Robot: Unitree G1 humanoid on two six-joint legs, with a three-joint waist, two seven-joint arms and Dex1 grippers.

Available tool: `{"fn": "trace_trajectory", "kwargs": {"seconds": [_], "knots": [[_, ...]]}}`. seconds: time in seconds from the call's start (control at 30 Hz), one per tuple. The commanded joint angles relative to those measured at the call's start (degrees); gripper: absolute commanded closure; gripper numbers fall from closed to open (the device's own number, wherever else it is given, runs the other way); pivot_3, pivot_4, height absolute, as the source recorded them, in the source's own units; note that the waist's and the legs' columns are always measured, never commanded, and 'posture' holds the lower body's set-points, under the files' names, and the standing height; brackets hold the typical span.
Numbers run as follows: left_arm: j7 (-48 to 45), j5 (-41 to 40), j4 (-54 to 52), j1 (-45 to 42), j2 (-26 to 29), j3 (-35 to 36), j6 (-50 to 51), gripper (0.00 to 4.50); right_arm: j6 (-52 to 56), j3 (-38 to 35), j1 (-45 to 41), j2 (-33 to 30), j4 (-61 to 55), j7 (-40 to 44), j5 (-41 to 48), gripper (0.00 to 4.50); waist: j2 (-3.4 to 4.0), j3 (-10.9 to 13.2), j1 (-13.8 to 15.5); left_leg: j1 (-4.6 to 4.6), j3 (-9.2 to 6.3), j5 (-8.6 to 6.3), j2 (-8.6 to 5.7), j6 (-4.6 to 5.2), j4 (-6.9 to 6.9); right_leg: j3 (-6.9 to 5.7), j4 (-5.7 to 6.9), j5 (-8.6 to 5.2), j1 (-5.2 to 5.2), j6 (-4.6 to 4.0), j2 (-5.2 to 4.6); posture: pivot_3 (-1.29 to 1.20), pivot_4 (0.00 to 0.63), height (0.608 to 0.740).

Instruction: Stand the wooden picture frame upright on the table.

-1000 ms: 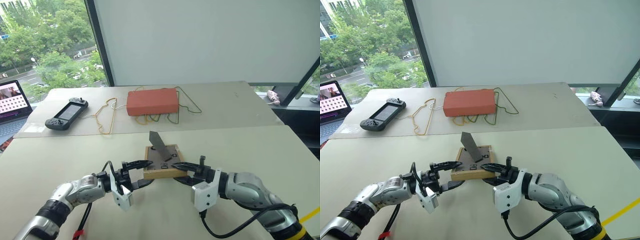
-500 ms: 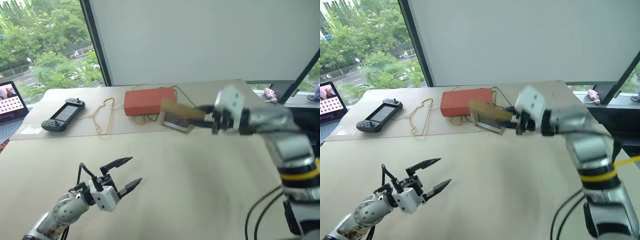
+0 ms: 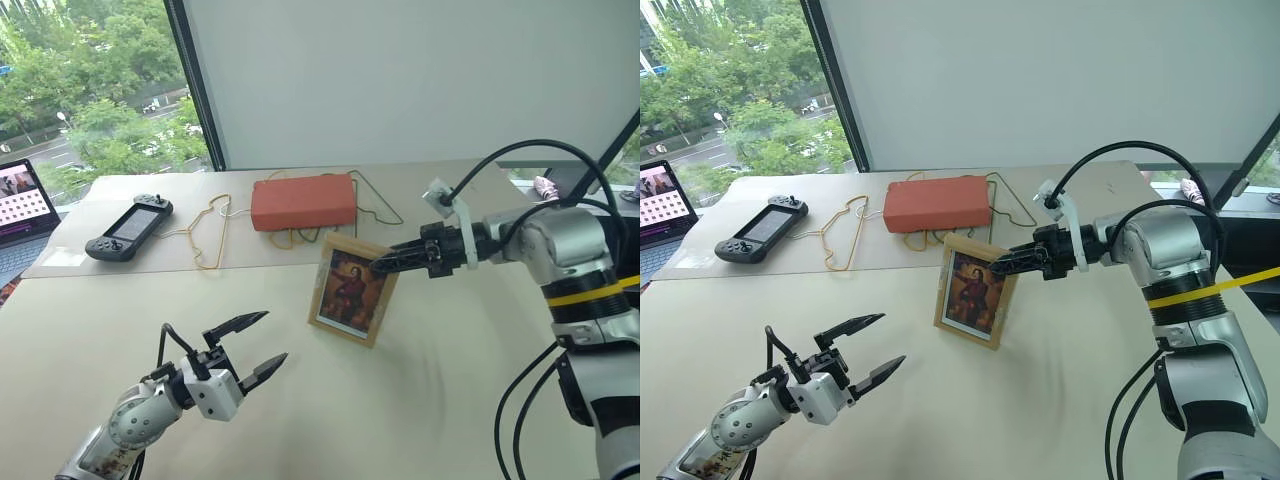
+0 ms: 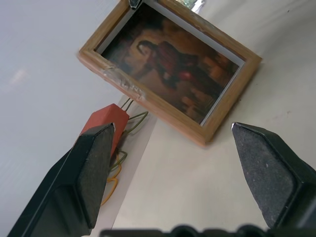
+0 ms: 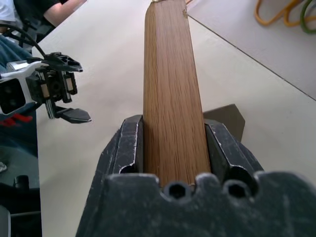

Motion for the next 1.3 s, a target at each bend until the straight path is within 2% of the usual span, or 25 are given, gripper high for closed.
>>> {"fn": "trace_trajectory", "kwargs": {"seconds": [0.03, 0.13, 0.17, 0.23, 0.27, 0.3, 0.47, 0.57, 0.67, 0.7, 0.77, 0.83, 0.9, 0.93, 1.03, 1.1, 1.2, 1.3], "knots": [[-0.5, 0.03, -1.87, 0.15, -0.51, 1.86, -0.83, 0.41, -0.63, 0.41, 0.3, 1.04, 1.58, -0.12, -1.12, 2.45, 0.0, 0.0, -0.04, 0.02, 0.0, 0.0, 0.0, 0.01, 0.0, 0.0, -0.01, 0.0, 0.01, 0.0, 0.0, 0.0, 0.15, 0.74], [-0.94, 0.09, -1.89, 0.16, -0.89, 2.16, -0.9, 0.41, -0.44, -0.36, 0.34, 1.33, 1.62, -0.52, -1.3, 1.42, 0.0, 0.0, 0.02, 0.02, 0.01, 0.0, 0.0, 0.01, 0.02, 0.01, -0.01, 0.0, -0.03, 0.0, 0.0, 0.0, 0.15, 0.74], [-1.09, 0.06, -1.92, 0.19, -1.01, 2.26, -0.91, 0.41, -0.05, -0.91, 0.3, 1.31, 1.35, -0.71, -1.08, 1.26, 0.0, 0.01, 0.06, 0.0, 0.01, 0.0, 0.0, 0.0, 0.03, 0.02, -0.01, 0.0, -0.05, 0.0, 0.0, 0.0, 0.15, 0.74], [-1.5, -0.38, -2.03, 0.42, -1.2, 2.58, -0.78, 0.41, 1.7, -3.02, 0.62, 0.2, -0.62, -1.21, 0.12, 0.41, 0.01, 0.0, 0.09, -0.01, 0.01, 0.02, 0.0, -0.04, 0.03, 0.02, 0.0, 0.0, -0.06, 0.0, 0.0, 0.0, 0.15, 0.74], [-1.7, -0.59, -2.14, 0.58, -1.2, 2.73, -0.78, 0.41, 2.64, -4.15, 0.99, -0.58, -1.89, -1.34, 0.87, 0.11, 0.01, 0.0, 0.13, -0.01, 0.01, 0.02, 0.0, -0.04, 0.03, 0.02, 0.01, 0.0, -0.06, 0.0, 0.0, 0.0, 0.15, 0.74], [-1.98, -1.12, -2.31, 0.95, -1.13, 2.95, -0.53, 0.41, 4.11, -6.13, 1.74, -1.94, -3.99, -1.43, 2.26, 0.03, 0.01, 0.01, 0.2, -0.02, 0.01, 0.02, 0.0, -0.04, 0.03, 0.02, 0.01, 0.0, -0.06, 0.0, 0.0, 0.0, 0.15, 0.74], [-4.54, -5.65, -4.52, 3.75, -0.5, 3.27, 0.86, 0.41, 9.06, -16.13, 9.64, -9.33, -13.08, -3.06, 7.44, 0.03, 0.0, 0.01, 0.63, -0.14, 0.02, -0.03, 0.0, 0.02, 0.03, 0.02, -0.05, 0.01, -0.05, 0.02, 0.0, 0.0, 0.15, 0.74], [-5.65, -9.07, -5.58, 5.23, -1.05, 3.82, 4.36, 0.41, 9.07, -22.18, 18.36, -12.18, -16.05, -5.77, 8.18, 0.03, -0.01, 0.0, 0.8, -0.16, 0.07, -0.09, 0.0, 0.12, 0.04, 0.01, -0.09, 0.02, -0.03, 0.04, -0.01, 0.0, 0.15, 0.74], [-5.82, -16.1, -9.03, 7.54, -2.15, 4.99, 16.05, 0.41, 7.49, -29.93, 33.66, -10.77, -27.81, -11.19, 8.53, 0.03, -0.01, -0.01, 0.82, -0.11, 0.14, -0.19, 0.03, 0.31, 0.04, 0.02, -0.04, 0.01, 0.0, 0.05, -0.01, 0.0, 0.15, 0.74], [-4.0, -19.01, -11.67, 8.9, -3.18, 5.35, 23.92, 0.41, 5.08, -30.98, 40.61, -7.37, -34.61, -17.24, 5.55, 0.03, 0.0, -0.02, 0.67, -0.05, 0.18, -0.32, 0.03, 0.55, 0.05, 0.03, -0.01, 0.01, 0.02, 0.06, -0.01, 0.0, 0.15, 0.74], [-1.96, -23.4, -16.26, 10.75, -4.99, 6.0, 32.98, 0.41, 2.99, -32.53, 47.92, 0.37, -43.37, -28.75, 1.65, 0.03, 0.01, -0.03, 0.22, 0.04, 0.24, -0.45, 0.05, 0.78, 0.05, 0.09, 0.07, 0.0, 0.04, 0.08, 0.0, 0.0, 0.15, 0.74], [2.87, -28.38, -21.14, 11.19, -7.92, 7.06, 44.06, 0.41, -4.27, -28.31, 55.09, 5.44, -50.57, -40.5, -8.32, 0.03, 0.07, -0.04, 0.2, 0.12, 0.36, -0.47, 0.05, 0.81, 0.12, 0.2, 0.04, -0.01, -0.03, 0.08, 0.0, 0.0, 0.15, 0.74], [7.34, -32.5, -24.27, 10.58, -10.5, 8.01, 54.34, 0.41, -10.51, -26.22, 58.86, 13.36, -54.89, -51.48, -15.19, 0.03, 0.1, -0.04, 0.32, 0.13, 0.45, -0.42, 0.03, 0.73, 0.19, 0.34, 0.07, 0.04, -0.03, 0.12, -0.01, 0.0, 0.15, 0.74], [9.16, -34.13, -25.51, 10.24, -11.88, 8.38, 57.92, 0.41, -14.23, -24.11, 60.81, 15.31, -56.22, -55.73, -19.37, 0.03, 0.11, -0.05, 0.36, 0.15, 0.47, -0.33, 0.04, 0.56, 0.22, 0.36, 0.06, 0.1, -0.03, 0.12, 0.0, 0.0, 0.15, 0.74], [13.95, -32.56, -25.71, 7.54, -16.12, 7.85, 63.75, 0.41, -23.36, -18.84, 66.79, 22.4, -57.52, -65.21, -27.46, 0.03, 0.04, -0.11, 0.68, 0.23, 0.5, -0.27, 0.03, 0.46, 0.22, 0.39, 0.04, 0.03, 0.07, 0.35, 0.0, 0.0, 0.15, 0.74], [15.7, -30.35, -23.49, 5.63, -18.48, 8.22, 64.43, 0.41, -28.87, -17.2, 68.62, 27.55, -55.91, -68.34, -28.54, 0.03, -0.05, -0.16, 0.71, 0.28, 0.49, -0.25, 0.06, 0.43, 0.21, 0.38, 0.05, 0.13, 0.09, 0.18, 0.04, 0.0, 0.15, 0.74], [16.79, -26.79, -19.17, 2.39, -20.05, 9.1, 64.04, 0.41, -35.36, -13.68, 69.2, 28.13, -50.42, -67.92, -31.69, 0.03, -0.05, -0.16, 0.38, 0.3, 0.49, -0.18, 0.05, 0.3, 0.21, 0.43, -0.02, 0.27, 0.1, -0.06, 0.08, 0.0, 0.15, 0.74], [17.0, -26.55, -17.23, 0.12, -21.75, 10.69, 64.52, 0.41, -37.64, -15.58, 68.26, 29.43, -46.54, -67.6, -30.02, 0.03, -0.05, -0.16, 0.39, 0.32, 0.5, -0.18, 0.13, 0.31, 0.2, 0.46, -0.04, 0.29, 0.08, -0.11, 0.19, 0.0, 0.15, 0.74]]}}
